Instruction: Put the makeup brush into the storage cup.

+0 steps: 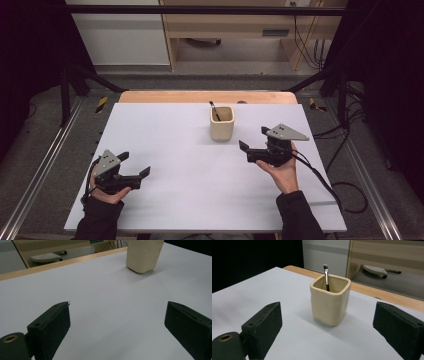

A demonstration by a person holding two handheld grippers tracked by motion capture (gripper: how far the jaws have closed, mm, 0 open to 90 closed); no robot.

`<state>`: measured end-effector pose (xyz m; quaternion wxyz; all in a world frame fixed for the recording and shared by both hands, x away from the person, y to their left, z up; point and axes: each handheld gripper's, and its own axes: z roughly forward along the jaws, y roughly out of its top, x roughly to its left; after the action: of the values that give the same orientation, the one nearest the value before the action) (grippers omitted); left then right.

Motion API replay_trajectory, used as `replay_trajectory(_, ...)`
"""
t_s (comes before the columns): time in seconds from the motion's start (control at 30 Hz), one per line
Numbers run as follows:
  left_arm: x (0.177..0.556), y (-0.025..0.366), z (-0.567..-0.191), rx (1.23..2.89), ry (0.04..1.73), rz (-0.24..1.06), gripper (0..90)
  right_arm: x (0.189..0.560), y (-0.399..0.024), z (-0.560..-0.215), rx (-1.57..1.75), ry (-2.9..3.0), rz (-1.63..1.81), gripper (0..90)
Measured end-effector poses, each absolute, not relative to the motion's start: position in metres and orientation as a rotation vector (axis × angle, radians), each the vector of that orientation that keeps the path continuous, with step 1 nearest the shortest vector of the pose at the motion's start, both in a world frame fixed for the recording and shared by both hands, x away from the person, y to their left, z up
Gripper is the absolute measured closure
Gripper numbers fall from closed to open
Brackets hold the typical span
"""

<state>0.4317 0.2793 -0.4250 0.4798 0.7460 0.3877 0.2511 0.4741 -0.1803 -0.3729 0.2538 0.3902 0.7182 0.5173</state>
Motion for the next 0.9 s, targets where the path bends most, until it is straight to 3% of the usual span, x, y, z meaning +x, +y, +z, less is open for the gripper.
replay_trajectory(0.9, 0.432, 0.279, -0.426, 1.822, 0.951, 0.606, 6.0, 0.437, -0.225, -0.405, 1.106, 1.939, 1.371, 4.9)
